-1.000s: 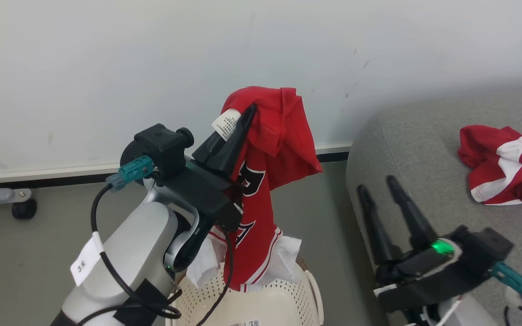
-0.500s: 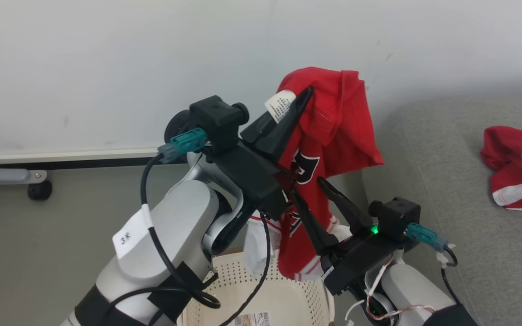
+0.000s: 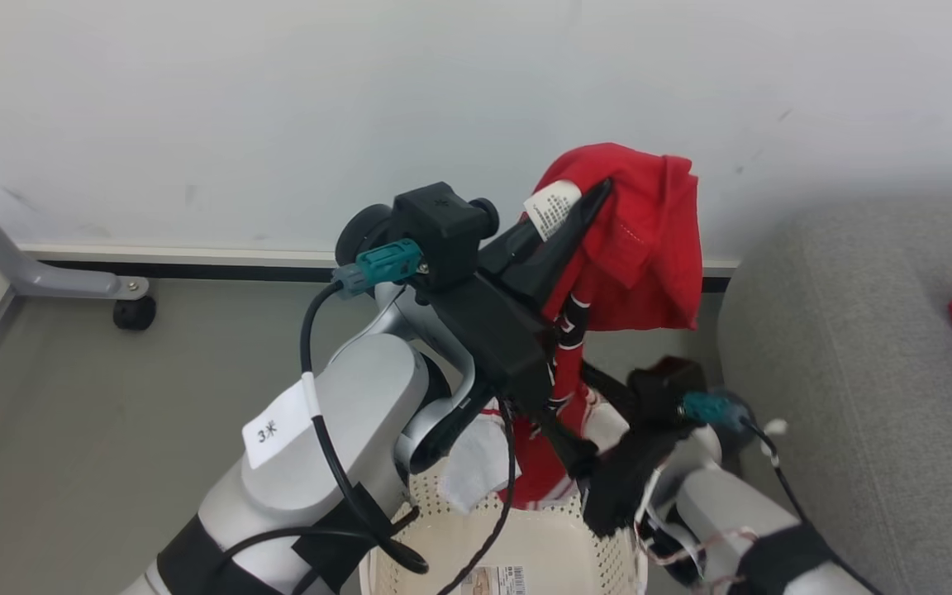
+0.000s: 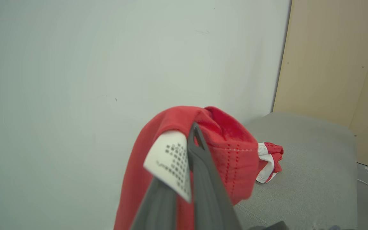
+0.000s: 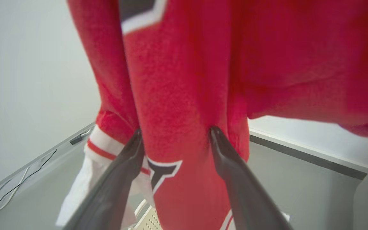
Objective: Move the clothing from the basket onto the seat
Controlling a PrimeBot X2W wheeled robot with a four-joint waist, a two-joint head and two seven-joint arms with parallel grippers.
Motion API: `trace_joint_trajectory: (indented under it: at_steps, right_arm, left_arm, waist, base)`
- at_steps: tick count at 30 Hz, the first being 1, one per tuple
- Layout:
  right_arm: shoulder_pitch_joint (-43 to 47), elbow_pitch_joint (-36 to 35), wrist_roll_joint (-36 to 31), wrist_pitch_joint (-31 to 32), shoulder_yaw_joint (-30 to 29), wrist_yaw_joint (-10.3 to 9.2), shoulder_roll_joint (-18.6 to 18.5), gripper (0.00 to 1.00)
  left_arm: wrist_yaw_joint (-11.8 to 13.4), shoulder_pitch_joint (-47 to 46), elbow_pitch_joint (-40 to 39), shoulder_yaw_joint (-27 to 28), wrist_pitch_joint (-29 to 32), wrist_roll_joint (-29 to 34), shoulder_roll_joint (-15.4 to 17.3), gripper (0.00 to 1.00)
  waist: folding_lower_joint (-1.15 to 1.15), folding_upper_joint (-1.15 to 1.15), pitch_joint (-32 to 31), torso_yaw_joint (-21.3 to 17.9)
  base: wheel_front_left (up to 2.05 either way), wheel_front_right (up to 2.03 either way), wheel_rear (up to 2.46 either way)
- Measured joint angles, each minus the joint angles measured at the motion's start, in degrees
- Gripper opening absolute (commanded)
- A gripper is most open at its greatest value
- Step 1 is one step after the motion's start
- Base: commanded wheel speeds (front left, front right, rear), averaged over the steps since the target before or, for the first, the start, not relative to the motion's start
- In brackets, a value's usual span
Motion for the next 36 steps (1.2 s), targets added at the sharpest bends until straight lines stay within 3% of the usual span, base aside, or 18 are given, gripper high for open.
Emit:
trace_joint_trajectory:
  at_steps: [6, 7, 8, 9, 17, 25, 36]
  right_arm:
    - [-6.5, 5.0, 2.0, -0.8, 2.2, 0.04, 0.5, 1.0]
    - [-6.9, 5.8, 2.4, -1.1, 2.4, 0.04, 0.6, 0.69]
    - [-7.2, 6.5, 2.6, -1.3, 2.5, 0.04, 0.6, 0.18]
    - [-7.4, 7.1, 3.0, -1.6, 2.6, 0.04, 0.7, 0.0]
    - [-7.8, 10.1, 6.2, -3.3, 4.9, 0.04, 1.1, 0.0]
    - [-5.6, 8.3, 8.8, -4.6, 5.9, 0.04, 0.8, 0.0]
    - [-2.5, 2.5, 12.2, -4.6, -0.2, 0.04, -2.8, 0.0]
  left_arm:
    - [0.0, 0.0, -0.3, -1.2, 0.3, -1.7, -0.2, 0.0]
    - [0.0, 0.0, -0.2, -1.4, 0.3, -1.8, -0.2, 0.0]
    - [0.0, 0.0, -0.2, -1.5, 0.3, -1.9, -0.2, 0.0]
    - [0.0, 0.0, -0.2, -1.5, 0.3, -1.9, -0.2, 0.0]
    - [0.0, 0.1, 0.4, -0.9, 0.2, -2.0, 0.2, 0.0]
    - [0.1, 0.7, 2.6, 0.4, -0.1, -2.5, 1.6, 0.0]
    - [1.7, 8.6, 1.7, 1.0, -0.8, -3.2, 4.9, 0.0]
  waist:
    - [0.0, 0.0, 0.2, 1.8]
    - [0.0, 0.0, 0.2, 2.0]
    - [0.0, 0.0, 0.3, 2.3]
    - [0.0, 0.0, 0.3, 2.5]
    - [0.0, 0.0, 0.3, 2.6]
    - [0.0, 0.0, -0.4, 1.0]
    - [0.0, 0.0, -1.1, -3.0]
  base:
    - [0.0, 0.0, 0.0]
    - [0.0, 0.0, 0.0]
    - [0.0, 0.0, 0.0]
    - [0.0, 0.0, 0.0]
    - [0.0, 0.0, 0.0]
    - [0.0, 0.0, 0.0]
    - [0.0, 0.0, 0.0]
